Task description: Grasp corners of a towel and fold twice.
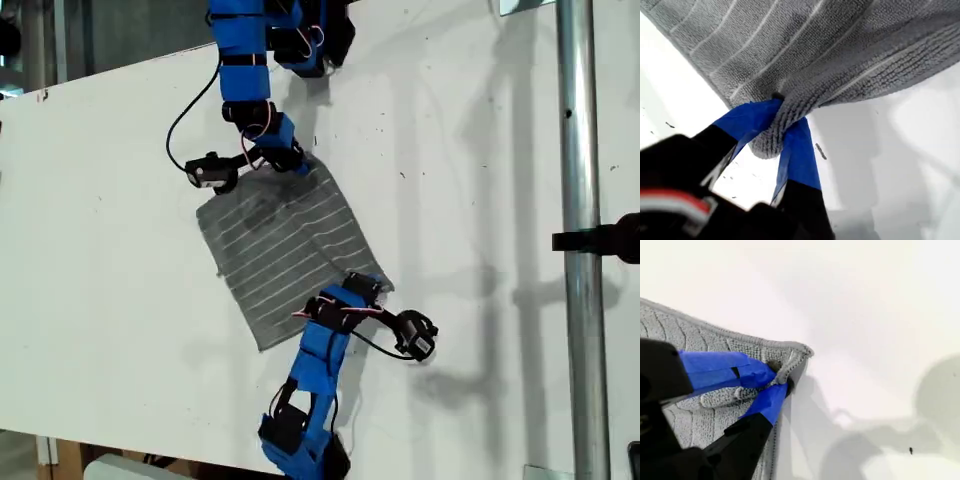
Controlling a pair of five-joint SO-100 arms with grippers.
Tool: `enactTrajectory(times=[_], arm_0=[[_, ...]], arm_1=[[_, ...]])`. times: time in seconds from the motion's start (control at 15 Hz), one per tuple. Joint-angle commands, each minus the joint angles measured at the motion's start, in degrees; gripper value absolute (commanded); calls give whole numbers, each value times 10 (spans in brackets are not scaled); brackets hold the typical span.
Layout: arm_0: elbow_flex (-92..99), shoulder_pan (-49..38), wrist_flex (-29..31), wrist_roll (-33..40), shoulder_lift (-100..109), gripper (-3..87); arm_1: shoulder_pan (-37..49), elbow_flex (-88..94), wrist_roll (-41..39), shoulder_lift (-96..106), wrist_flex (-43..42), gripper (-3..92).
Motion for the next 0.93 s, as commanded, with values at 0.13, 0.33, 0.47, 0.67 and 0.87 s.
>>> enactTrajectory(times=[0.13, 0.33, 0.47, 0.67, 0.87], arm_0=[[4, 58, 62, 20, 117, -8], [6, 124, 90, -27, 126, -8], [7, 158, 99, -65, 127, -8], [11, 144, 106, -58, 155, -8], [68, 42, 118, 23, 250, -8]], arm_1=[[-101, -4, 55, 88, 8, -2], [-222, -4, 137, 91, -27, -2], [-298, -28, 176, 53, -91, -2], [-284, -121, 149, -17, -53, -3], [-149, -149, 59, 28, 33, -3]])
